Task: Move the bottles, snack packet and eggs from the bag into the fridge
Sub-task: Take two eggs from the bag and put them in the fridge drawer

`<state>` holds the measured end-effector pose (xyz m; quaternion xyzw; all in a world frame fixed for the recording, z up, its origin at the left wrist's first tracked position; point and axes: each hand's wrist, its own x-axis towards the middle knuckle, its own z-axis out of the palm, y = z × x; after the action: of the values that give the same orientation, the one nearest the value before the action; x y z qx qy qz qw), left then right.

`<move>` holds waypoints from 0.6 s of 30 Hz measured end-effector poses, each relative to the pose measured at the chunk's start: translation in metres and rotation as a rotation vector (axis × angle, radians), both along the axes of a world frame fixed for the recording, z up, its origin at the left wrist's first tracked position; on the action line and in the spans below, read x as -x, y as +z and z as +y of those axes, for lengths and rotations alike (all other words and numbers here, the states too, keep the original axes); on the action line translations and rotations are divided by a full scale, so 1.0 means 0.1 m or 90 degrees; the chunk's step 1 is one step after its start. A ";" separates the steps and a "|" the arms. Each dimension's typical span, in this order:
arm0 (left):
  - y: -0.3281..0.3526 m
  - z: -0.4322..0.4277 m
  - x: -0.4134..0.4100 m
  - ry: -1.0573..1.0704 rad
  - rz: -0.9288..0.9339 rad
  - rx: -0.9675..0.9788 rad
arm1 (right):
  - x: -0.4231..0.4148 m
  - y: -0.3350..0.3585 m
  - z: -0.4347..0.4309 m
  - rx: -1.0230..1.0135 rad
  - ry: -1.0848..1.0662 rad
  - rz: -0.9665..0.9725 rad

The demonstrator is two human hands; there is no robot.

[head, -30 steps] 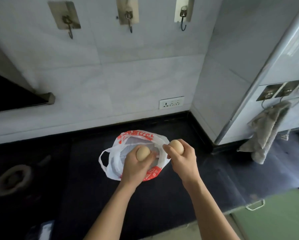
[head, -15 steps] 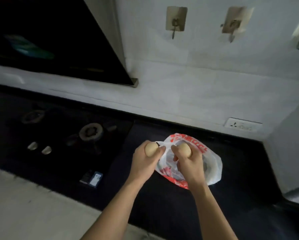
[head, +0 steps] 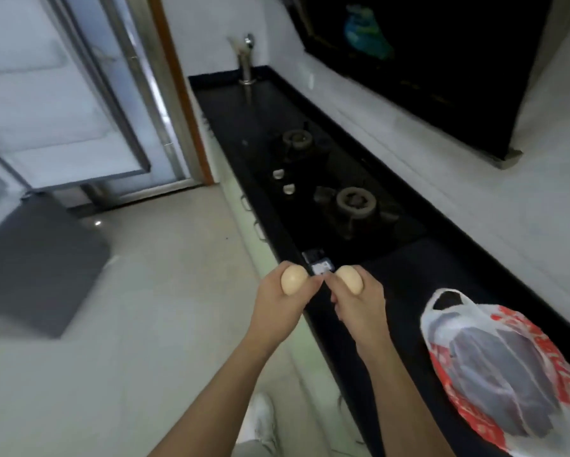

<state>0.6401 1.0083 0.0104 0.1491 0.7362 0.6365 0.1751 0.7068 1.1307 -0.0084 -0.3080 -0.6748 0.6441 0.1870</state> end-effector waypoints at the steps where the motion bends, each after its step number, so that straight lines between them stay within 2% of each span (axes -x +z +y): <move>1: 0.01 -0.16 0.04 0.038 0.001 0.006 | 0.11 0.01 -0.12 -0.002 0.034 -0.002; 11: 0.02 -1.75 0.26 0.340 -0.004 0.024 | 0.97 0.02 -1.51 -0.025 0.310 -0.005; 18: -0.05 -2.72 0.42 0.482 -0.002 0.027 | 1.47 -0.06 -2.55 -0.039 0.431 -0.009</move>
<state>0.5984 0.7359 0.0057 -0.1380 0.7520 0.6409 -0.0686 0.5594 0.8755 -0.0146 -0.0653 -0.7591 0.6469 -0.0331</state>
